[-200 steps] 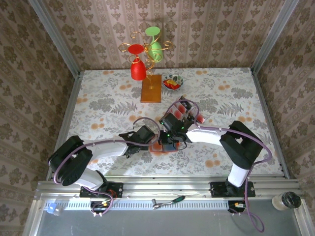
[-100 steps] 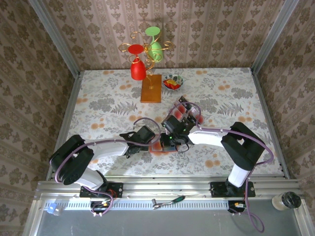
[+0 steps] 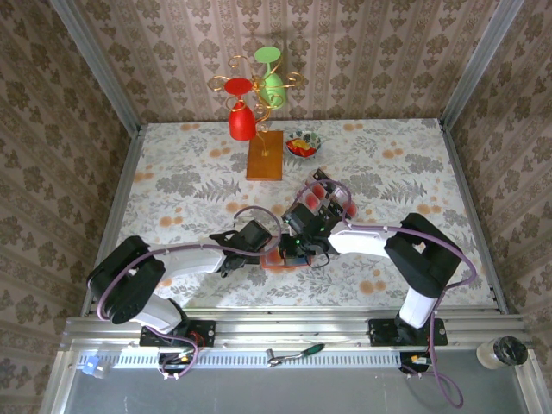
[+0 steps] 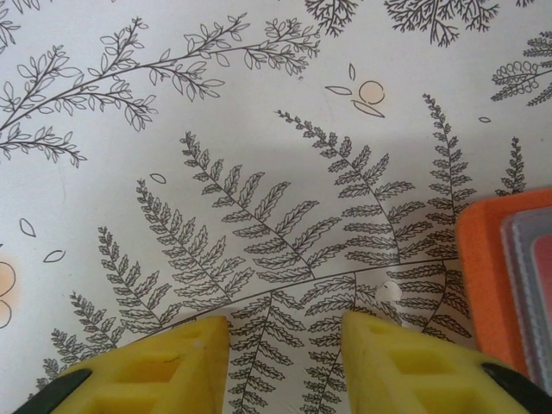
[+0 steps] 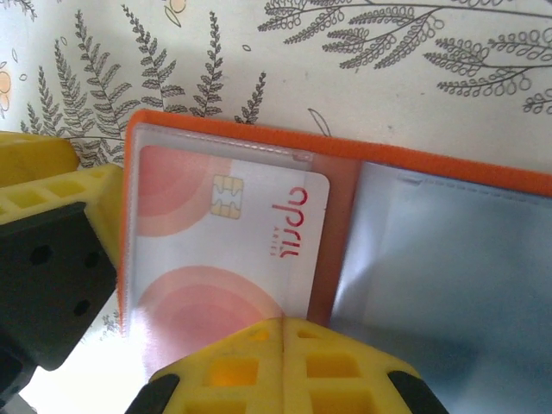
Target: Put the credit cards into the card holder
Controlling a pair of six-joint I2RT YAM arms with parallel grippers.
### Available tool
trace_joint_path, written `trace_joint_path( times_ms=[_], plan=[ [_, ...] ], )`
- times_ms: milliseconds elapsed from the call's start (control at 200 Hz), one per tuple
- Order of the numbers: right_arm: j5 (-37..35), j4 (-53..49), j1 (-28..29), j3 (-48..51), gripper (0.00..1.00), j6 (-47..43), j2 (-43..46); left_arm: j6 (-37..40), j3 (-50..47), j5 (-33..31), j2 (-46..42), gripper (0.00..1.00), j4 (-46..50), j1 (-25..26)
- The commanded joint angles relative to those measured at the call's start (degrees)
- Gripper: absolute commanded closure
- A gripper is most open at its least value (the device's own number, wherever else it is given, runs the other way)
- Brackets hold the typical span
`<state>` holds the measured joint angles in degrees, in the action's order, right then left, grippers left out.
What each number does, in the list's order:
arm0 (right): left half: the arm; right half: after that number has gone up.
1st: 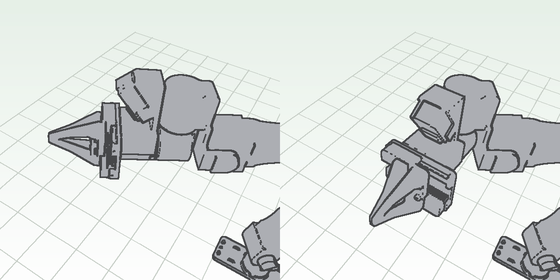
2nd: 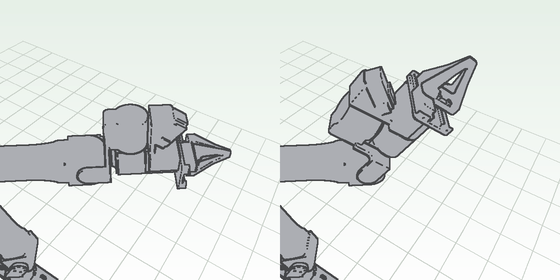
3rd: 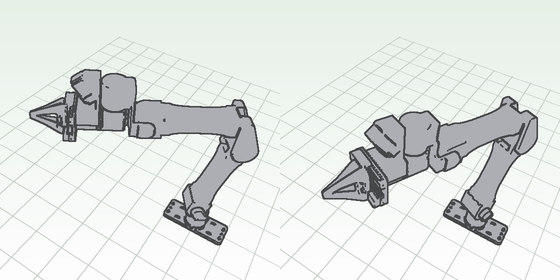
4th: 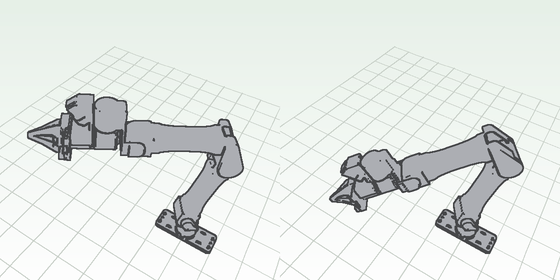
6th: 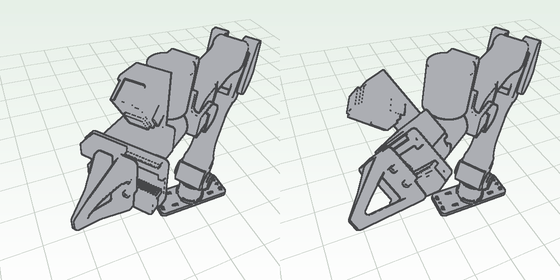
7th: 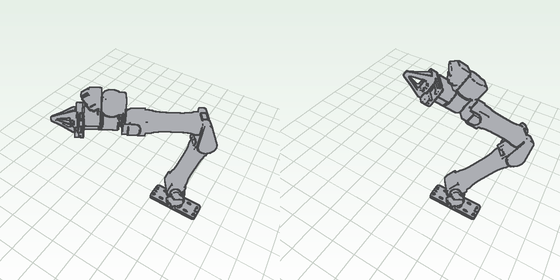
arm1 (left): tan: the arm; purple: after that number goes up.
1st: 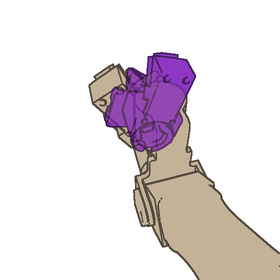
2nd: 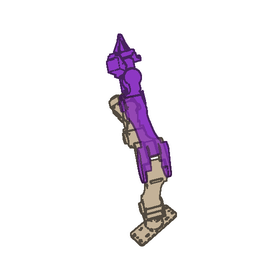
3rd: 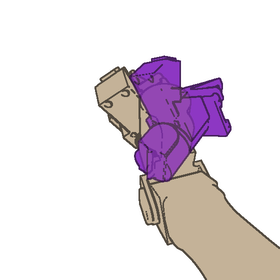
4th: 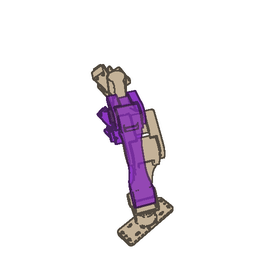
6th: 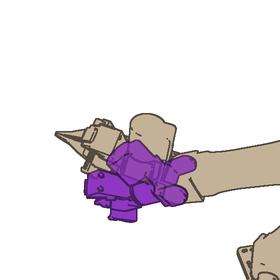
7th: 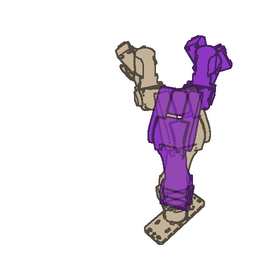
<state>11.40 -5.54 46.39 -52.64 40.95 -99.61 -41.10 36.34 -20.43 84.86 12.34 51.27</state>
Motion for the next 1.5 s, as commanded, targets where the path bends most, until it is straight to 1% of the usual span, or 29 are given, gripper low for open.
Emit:
trace_joint_path(
  times_ms=[0, 295, 435, 665, 835, 960, 1080, 1205, 1300, 1375, 1420, 1495],
  plan=[
    [1.84, 1.75, 0.46, -0.54, 1.0, 1.63, -1.86, 1.02, 0.66, 0.52, 0.83, 0.6, -0.26, -0.28],
    [2.22, 2.97, 0.62, -0.7, 1.0, 2.44, -3.15, 1.3, 0.69, -0.14, -0.82, 0.6, 1.19, -0.79],
    [2.35, 3.09, 0.7, -0.49, 1.0, 2.4, -2.73, 1.16, 0.74, 1.3, -2.87, 0.6, 1.2, -0.73],
    [1.14, 1.63, 0.46, -0.83, 1.0, 1.94, -0.61, -0.73, 2.3, 1.94, -3.34, 0.6, 0.28, 1.67],
    [-0.19, -0.11, -1.64, -0.1, 0.99, 1.12, 3.08, -1.43, 4.34, 1.73, -2.22, 0.59, -0.15, 3.36],
    [-0.48, -1.73, -3.47, 0.65, 0.99, -0.06, 5.32, -1.22, 5.86, 1.77, -1.23, 0.59, -0.13, 3.75],
    [-2.54, -4.1, -5.23, 1.4, 0.99, -2.0, 7.61, -0.8, 7.07, 1.79, -0.5, 0.59, -0.06, 3.94],
    [-5.69, -7.66, -6.29, 2.01, 0.89, -4.63, 10.98, -0.6, 7.47, 1.7, -0.1, 0.59, 0.22, 4.03],
    [-9.37, -11.15, -6.4, 2.29, 0.69, -7.05, 12.88, -0.54, 7.14, 1.48, -0.41, 0.6, 0.49, 4.08],
    [-12.02, -13.34, -6.4, 2.5, 0.57, -8.56, 13.04, -0.56, 6.84, 1.38, -0.81, 0.6, 0.58, 4.08],
    [-13.14, -14.02, -6.42, 2.79, 0.53, -9.21, 12.8, -0.51, 6.84, 1.28, -1.01, 0.59, 0.81, 4.09],
    [-14.07, -14.27, -6.4, 3.31, 0.52, -9.7, 11.83, -0.36, 6.96, 1.11, -1.44, 0.59, 1.31, 4.06]
  ],
)
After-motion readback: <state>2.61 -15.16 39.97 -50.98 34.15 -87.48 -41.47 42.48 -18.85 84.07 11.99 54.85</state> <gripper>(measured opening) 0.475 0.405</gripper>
